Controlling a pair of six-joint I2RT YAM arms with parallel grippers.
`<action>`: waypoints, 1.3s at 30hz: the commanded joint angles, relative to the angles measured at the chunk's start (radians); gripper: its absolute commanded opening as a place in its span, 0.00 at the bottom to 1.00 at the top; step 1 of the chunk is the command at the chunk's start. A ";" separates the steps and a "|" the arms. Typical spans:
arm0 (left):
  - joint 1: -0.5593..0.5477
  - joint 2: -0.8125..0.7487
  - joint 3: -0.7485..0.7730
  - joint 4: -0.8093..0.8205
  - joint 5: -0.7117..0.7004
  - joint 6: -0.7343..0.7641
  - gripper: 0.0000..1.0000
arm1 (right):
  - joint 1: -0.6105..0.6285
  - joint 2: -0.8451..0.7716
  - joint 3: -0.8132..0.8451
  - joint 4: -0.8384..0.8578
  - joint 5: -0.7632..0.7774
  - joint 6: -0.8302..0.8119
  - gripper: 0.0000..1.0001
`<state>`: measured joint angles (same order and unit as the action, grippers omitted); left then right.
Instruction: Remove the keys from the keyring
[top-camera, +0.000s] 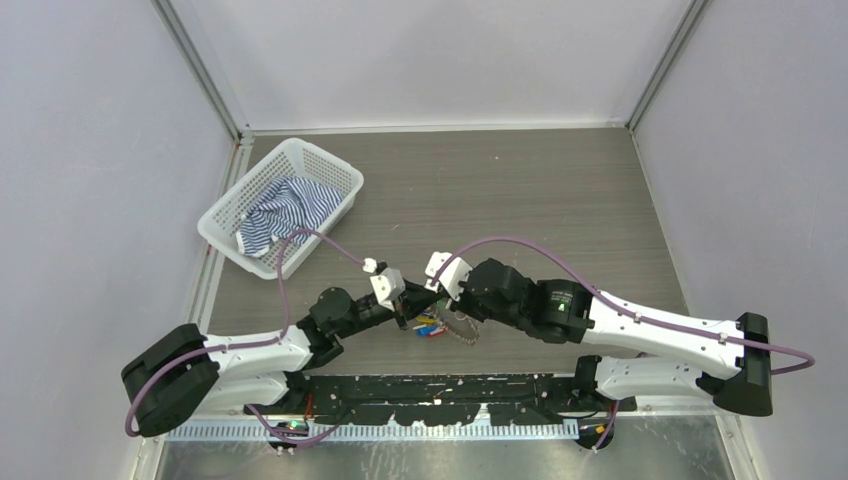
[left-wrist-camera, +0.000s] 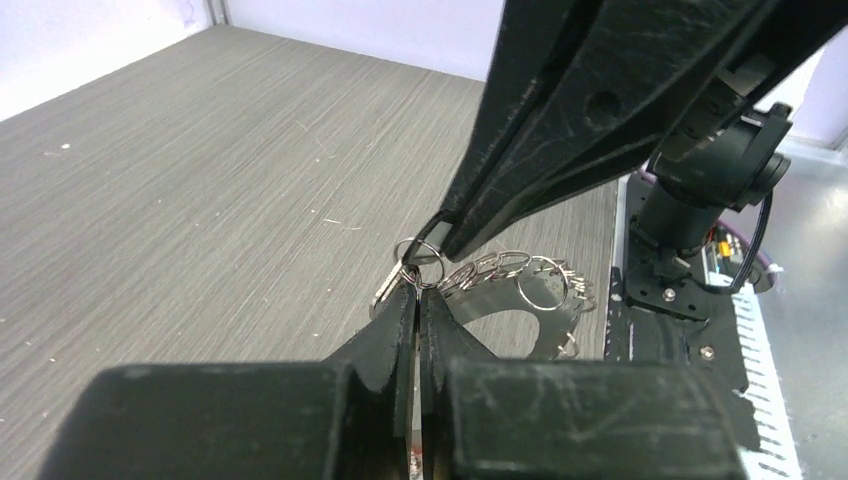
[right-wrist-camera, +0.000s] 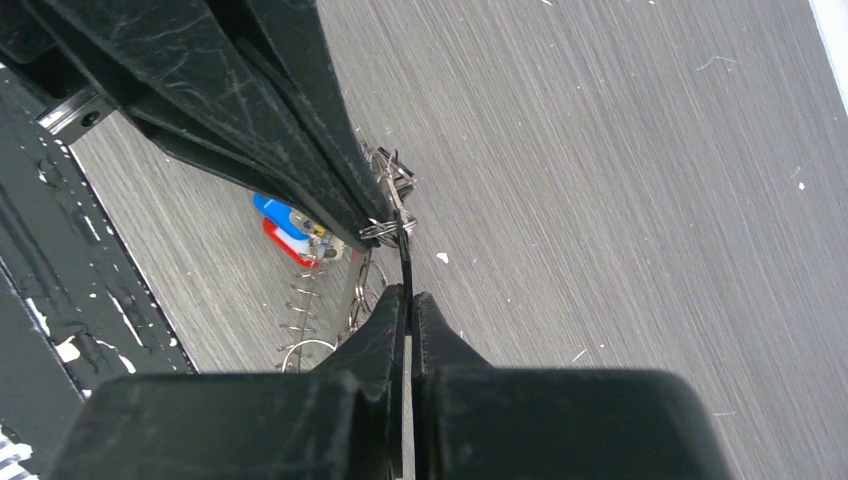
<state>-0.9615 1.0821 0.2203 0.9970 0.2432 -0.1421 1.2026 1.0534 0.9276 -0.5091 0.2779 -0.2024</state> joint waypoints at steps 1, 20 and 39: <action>-0.034 -0.015 0.028 -0.053 0.035 0.120 0.00 | 0.006 -0.040 0.034 0.075 0.116 0.015 0.01; -0.193 -0.085 0.059 -0.256 -0.099 0.366 0.00 | 0.004 0.015 0.056 0.004 0.186 0.028 0.01; -0.195 -0.148 0.038 -0.249 -0.128 0.340 0.00 | -0.031 -0.027 -0.015 0.012 0.217 0.084 0.01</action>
<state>-1.1343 0.9646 0.2630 0.7269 0.0673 0.2092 1.2114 1.0706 0.9119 -0.5583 0.3588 -0.1364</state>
